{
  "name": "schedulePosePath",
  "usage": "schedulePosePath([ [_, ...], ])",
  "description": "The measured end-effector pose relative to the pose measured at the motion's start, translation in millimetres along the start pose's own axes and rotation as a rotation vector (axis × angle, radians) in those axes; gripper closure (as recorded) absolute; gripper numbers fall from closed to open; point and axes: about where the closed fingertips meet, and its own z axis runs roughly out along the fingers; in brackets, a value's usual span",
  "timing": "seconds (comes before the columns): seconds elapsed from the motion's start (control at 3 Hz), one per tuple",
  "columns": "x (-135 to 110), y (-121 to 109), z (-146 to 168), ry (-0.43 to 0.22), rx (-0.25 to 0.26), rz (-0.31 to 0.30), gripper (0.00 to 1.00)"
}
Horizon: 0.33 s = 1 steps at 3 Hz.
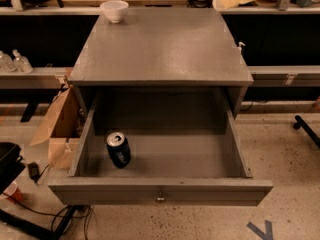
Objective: Place pepsi can into top drawer
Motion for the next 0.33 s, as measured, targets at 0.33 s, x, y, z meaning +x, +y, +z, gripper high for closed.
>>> schedulePosePath([
  [0.33, -10.0, 11.3, -89.9, -0.088, 0.159, 0.028, 0.0],
])
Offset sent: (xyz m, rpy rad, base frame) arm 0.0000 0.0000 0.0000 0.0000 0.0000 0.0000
